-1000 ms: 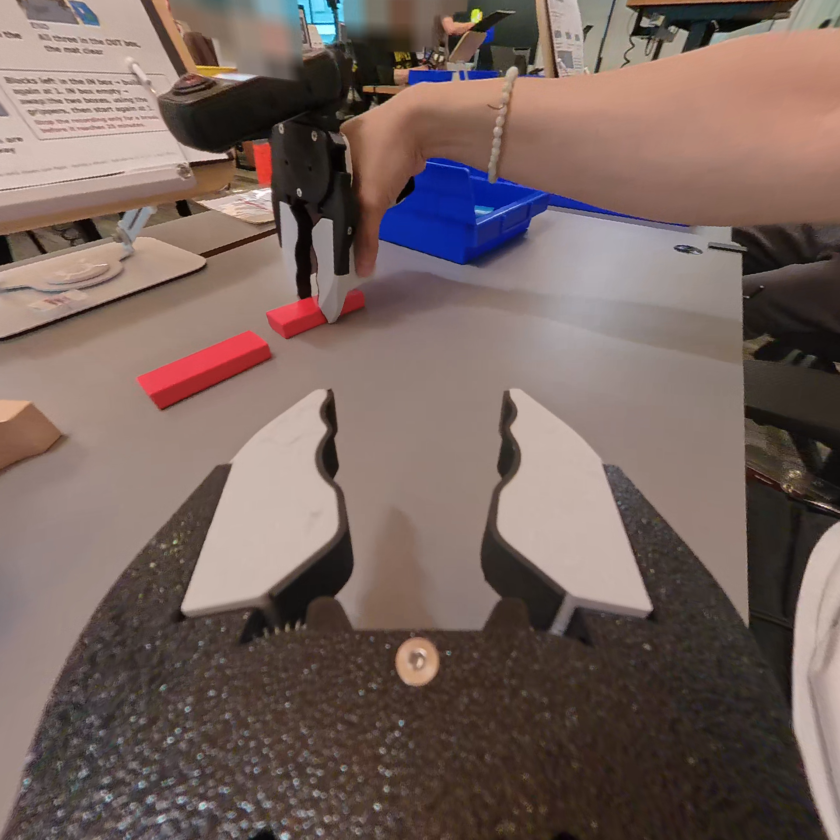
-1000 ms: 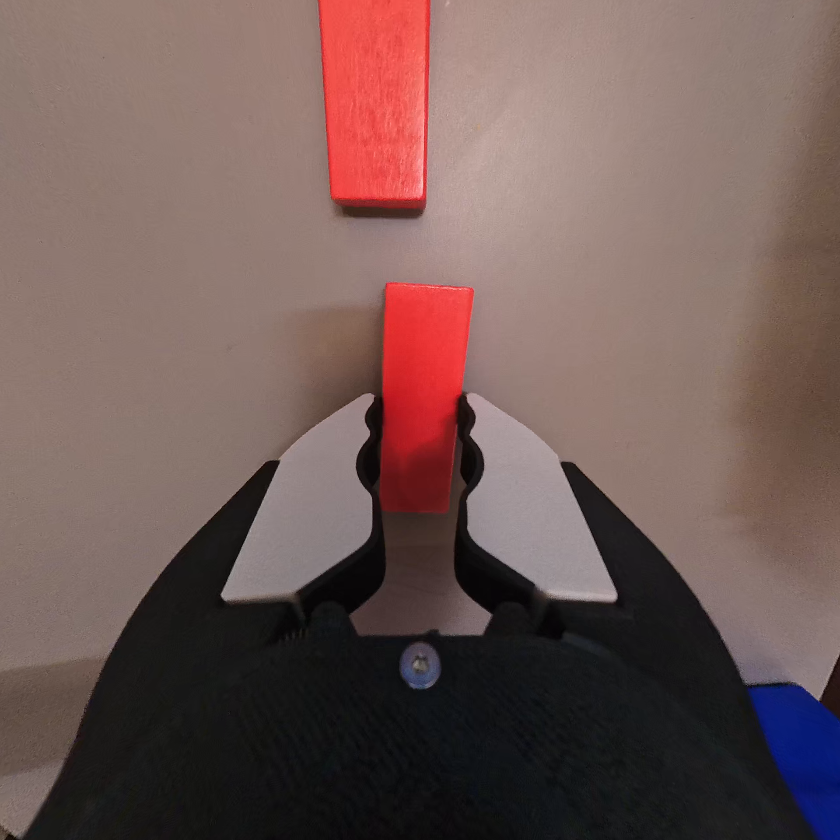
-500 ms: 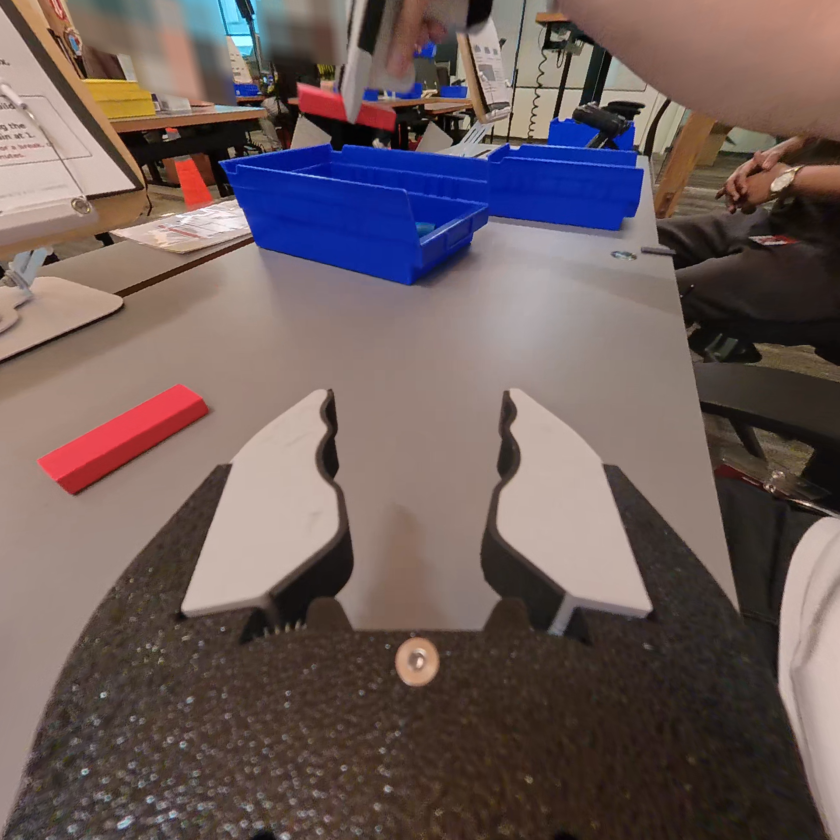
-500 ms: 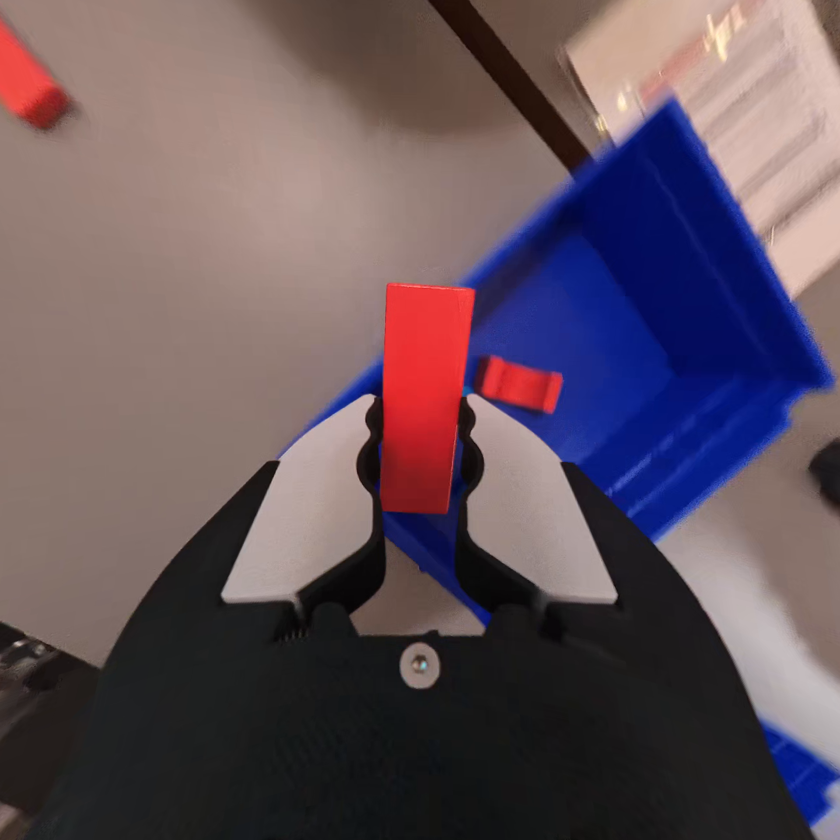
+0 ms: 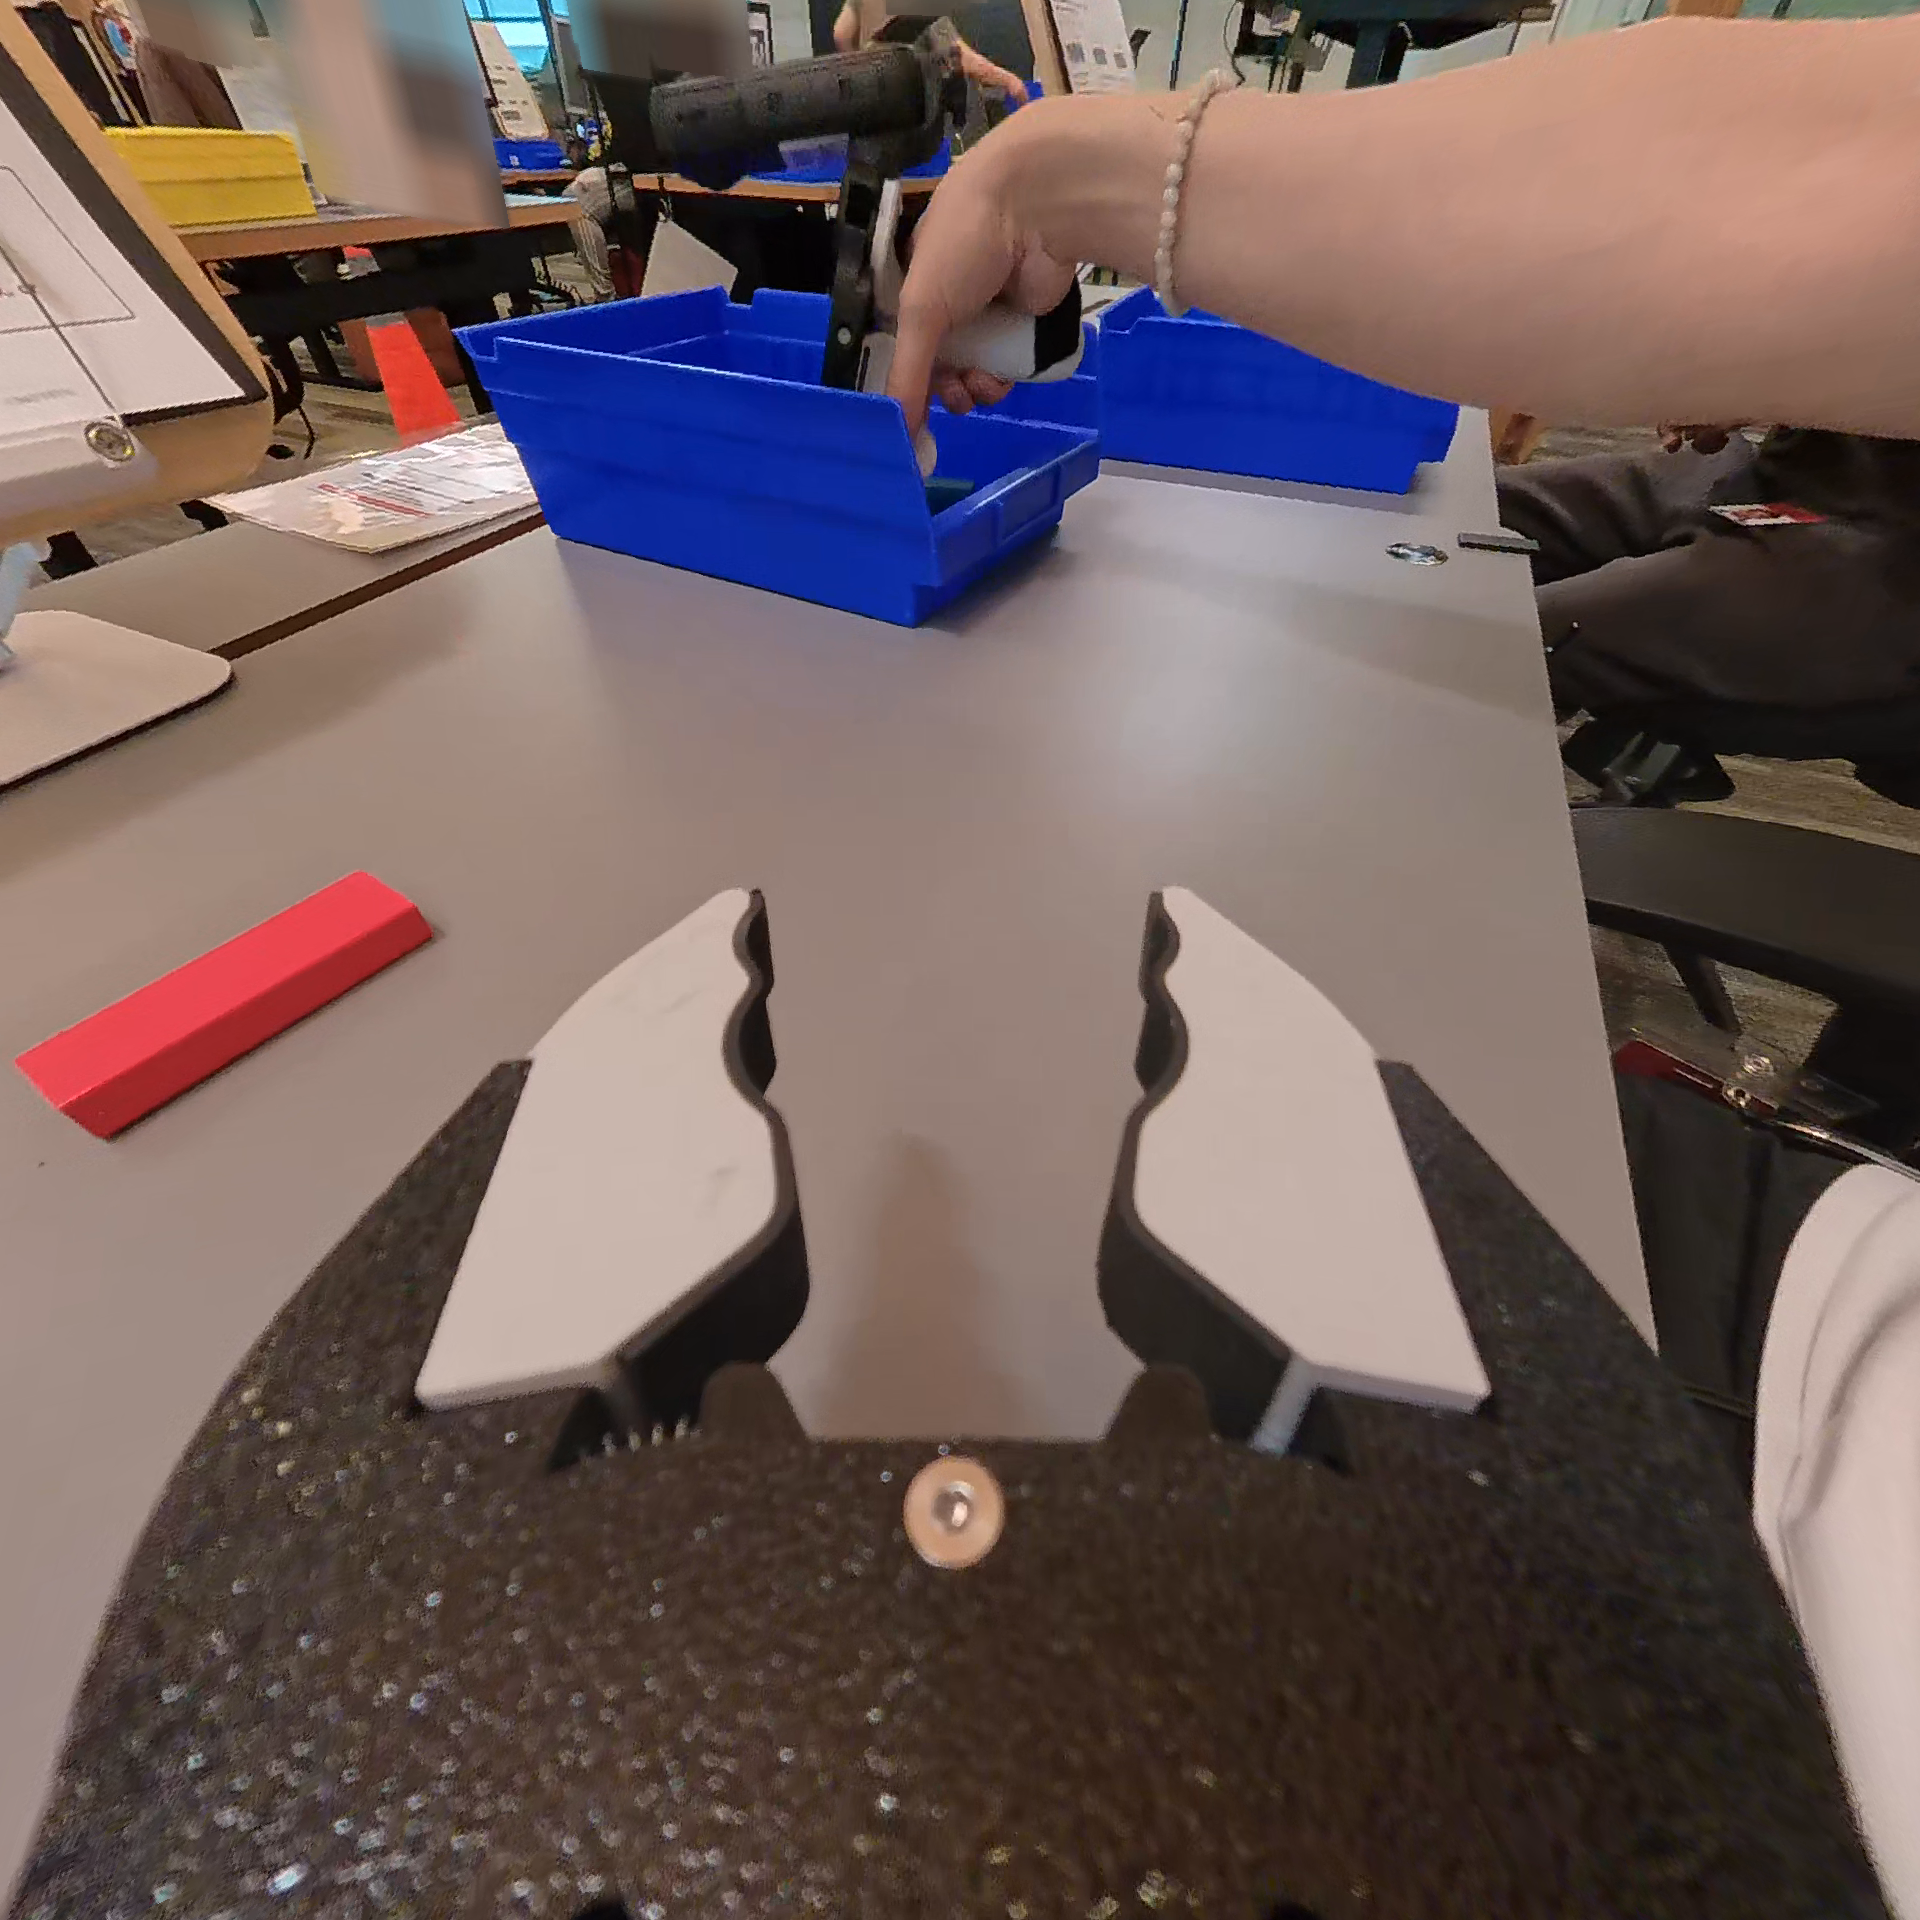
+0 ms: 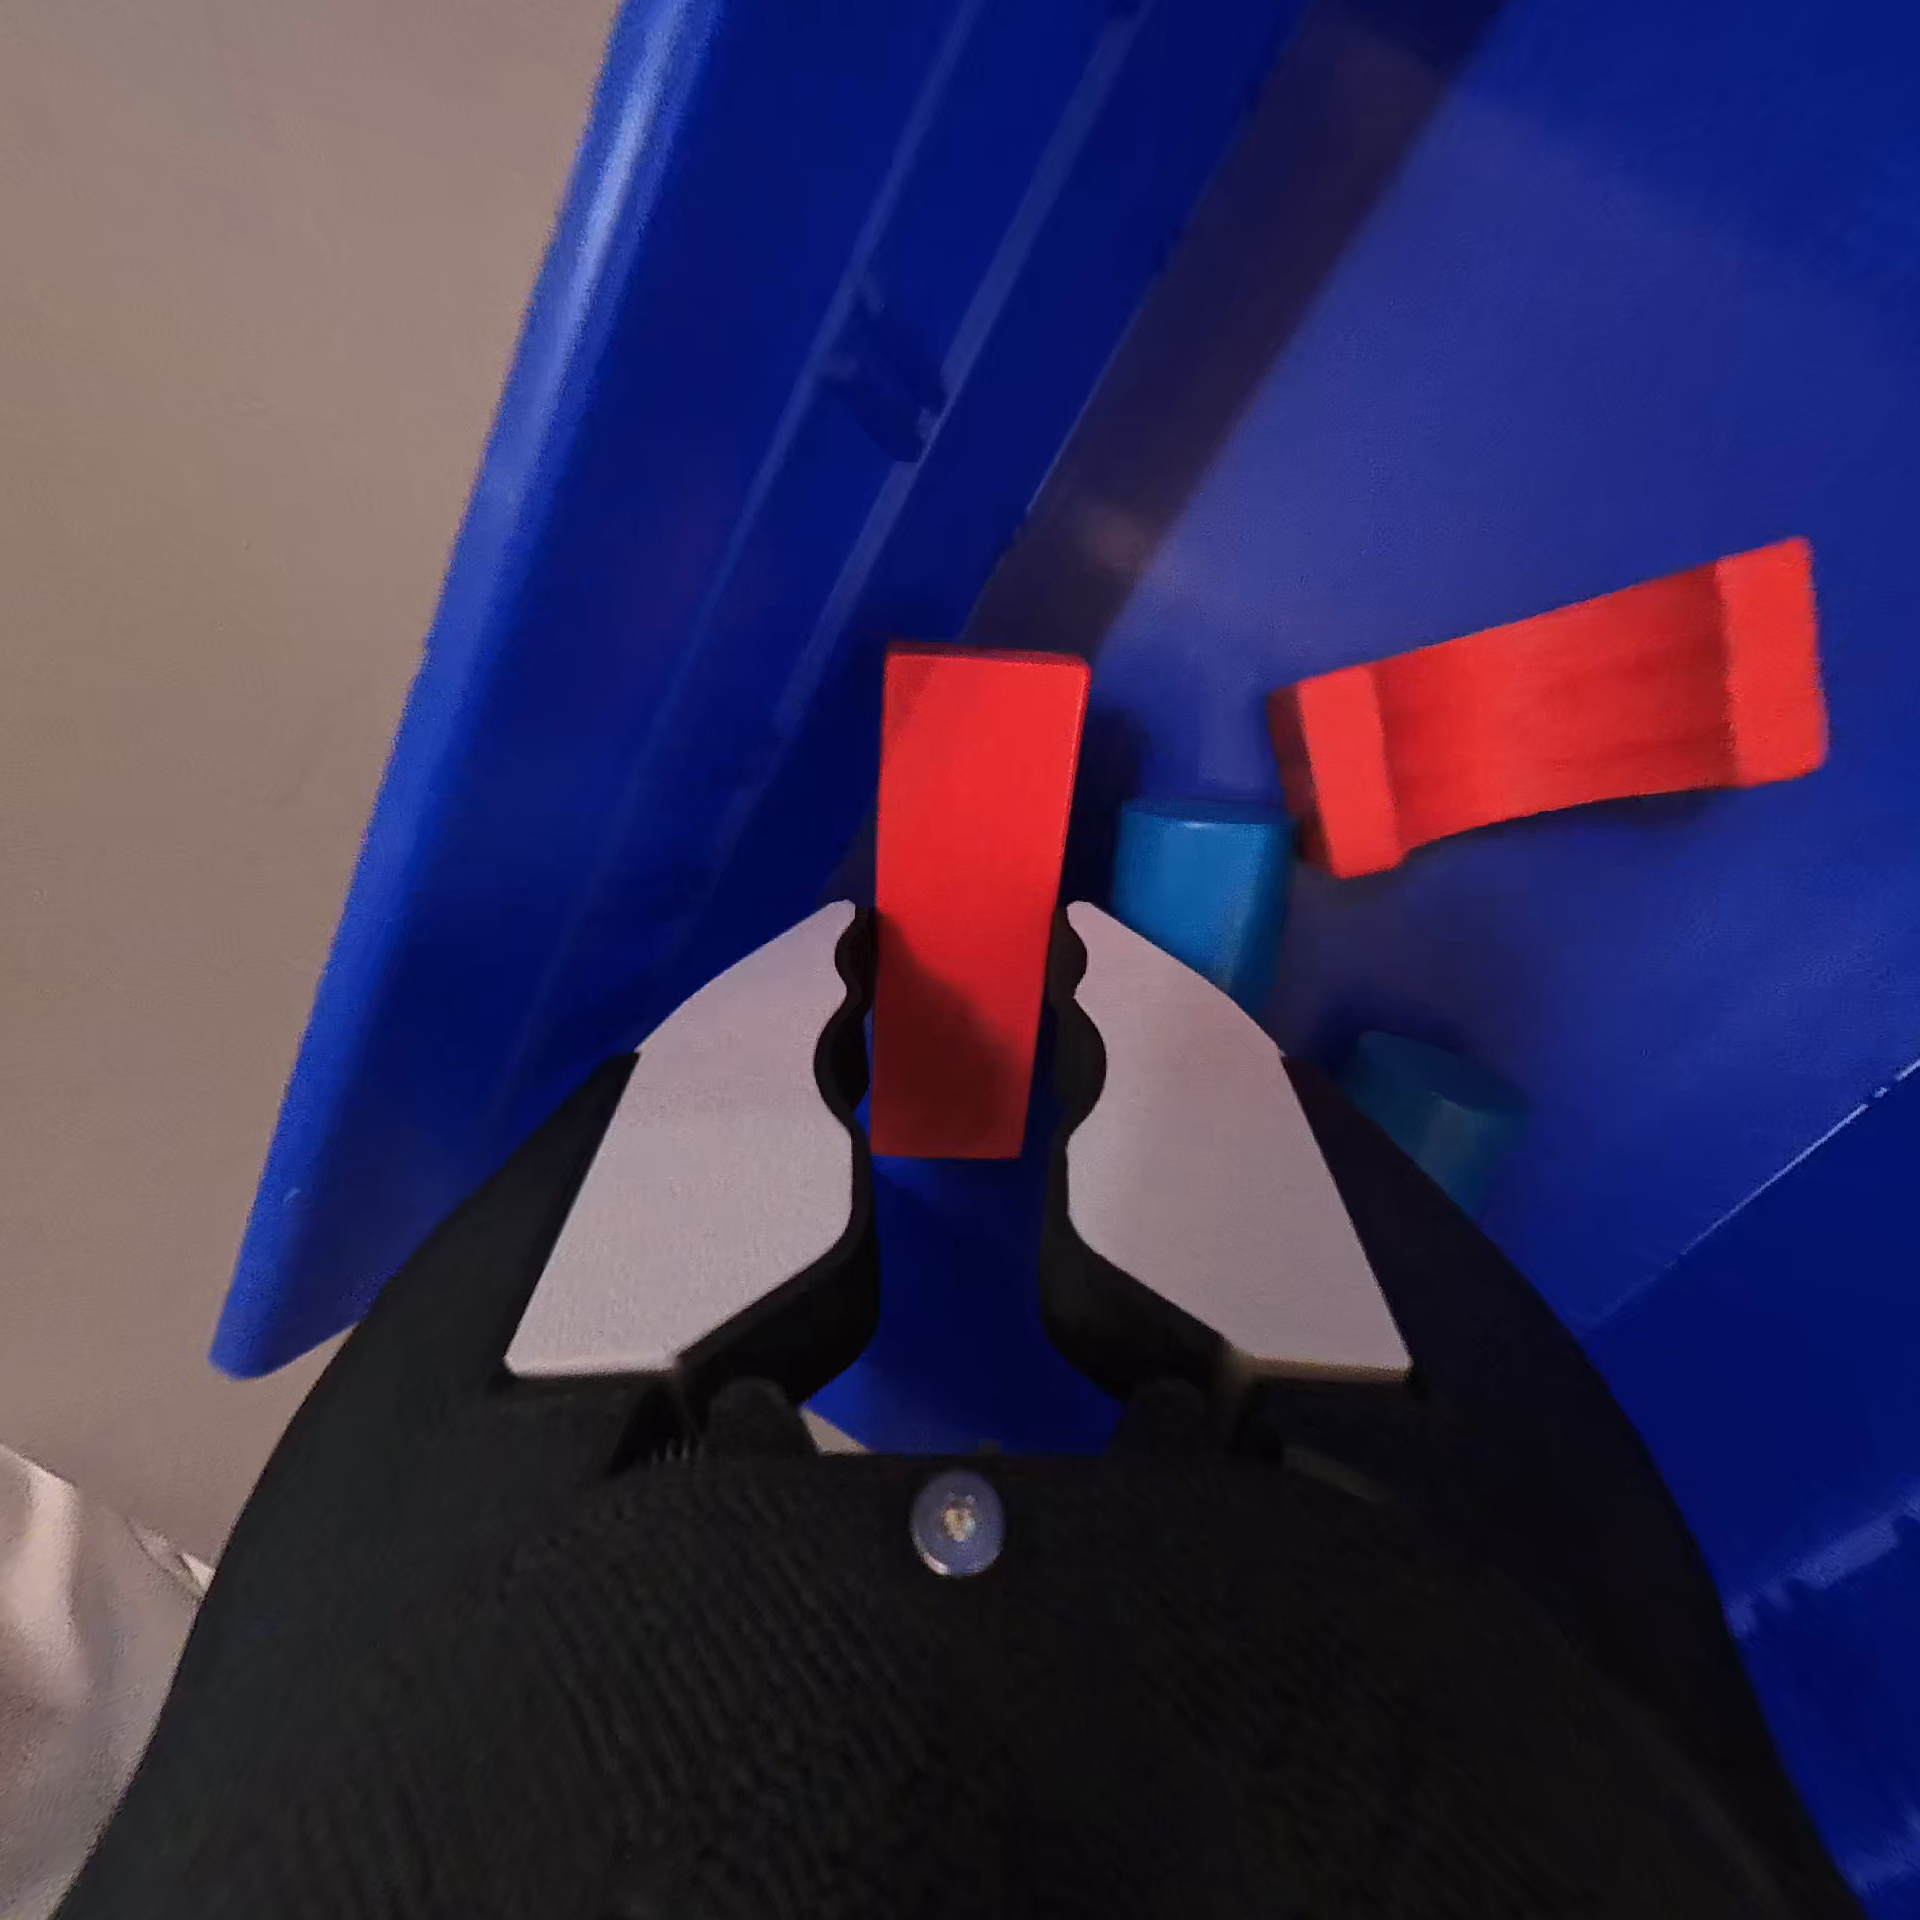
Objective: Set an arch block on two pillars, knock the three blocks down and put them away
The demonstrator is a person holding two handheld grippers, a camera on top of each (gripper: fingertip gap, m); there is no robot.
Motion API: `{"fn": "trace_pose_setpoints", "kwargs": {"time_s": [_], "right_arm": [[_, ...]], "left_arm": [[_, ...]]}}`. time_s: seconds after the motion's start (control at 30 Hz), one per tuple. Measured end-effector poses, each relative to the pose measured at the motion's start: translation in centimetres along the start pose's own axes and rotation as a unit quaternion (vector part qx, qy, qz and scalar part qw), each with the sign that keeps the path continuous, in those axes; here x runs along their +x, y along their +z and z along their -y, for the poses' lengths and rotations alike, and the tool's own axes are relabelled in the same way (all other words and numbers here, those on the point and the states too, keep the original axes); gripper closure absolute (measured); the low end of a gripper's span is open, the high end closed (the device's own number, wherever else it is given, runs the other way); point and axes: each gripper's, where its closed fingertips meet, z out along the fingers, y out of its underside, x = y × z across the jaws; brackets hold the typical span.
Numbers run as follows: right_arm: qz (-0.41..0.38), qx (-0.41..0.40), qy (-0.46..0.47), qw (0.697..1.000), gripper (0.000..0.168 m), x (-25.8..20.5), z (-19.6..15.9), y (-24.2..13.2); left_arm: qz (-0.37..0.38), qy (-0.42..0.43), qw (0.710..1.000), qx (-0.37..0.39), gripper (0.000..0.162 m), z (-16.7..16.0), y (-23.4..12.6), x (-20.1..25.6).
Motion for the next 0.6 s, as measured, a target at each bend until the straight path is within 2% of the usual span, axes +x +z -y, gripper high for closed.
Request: {"fn": "trace_pose_setpoints", "kwargs": {"time_s": [0.07, 0.17, 0.23, 0.37, 0.5, 0.6], "right_arm": [[-0.007, -0.012, -0.003, 1.000, 0.134, 0.2, -0.4, 0.7], [-0.017, -0.007, -0.020, 1.000, 0.115, 0.3, -0.2, 0.3], [-0.044, 0.013, -0.028, 0.999, 0.106, 0.9, 0.4, -1.6], [-0.123, 0.072, -0.066, 0.988, 0.096, 0.9, 2.9, -8.4], [-0.087, 0.156, -0.184, 0.967, 0.090, -7.1, 7.1, -12.9], [-0.061, 0.170, -0.297, 0.938, 0.090, -14.1, 9.3, -12.2]], "left_arm": [[0.002, -0.003, 1.000, 0.000, 0.094, -0.1, 0.0, 0.0], [0.003, -0.008, 1.000, 0.001, 0.094, -0.3, 0.0, 0.1], [0.004, -0.006, 1.000, 0.001, 0.094, -0.3, -0.1, 0.2], [0.009, 0.000, 1.000, -0.001, 0.094, -0.4, -0.4, 0.3], [0.016, -0.005, 1.000, 0.005, 0.094, -0.3, -1.0, 0.0], [0.021, -0.010, 1.000, 0.013, 0.094, 0.0, -1.3, -0.3]]}}
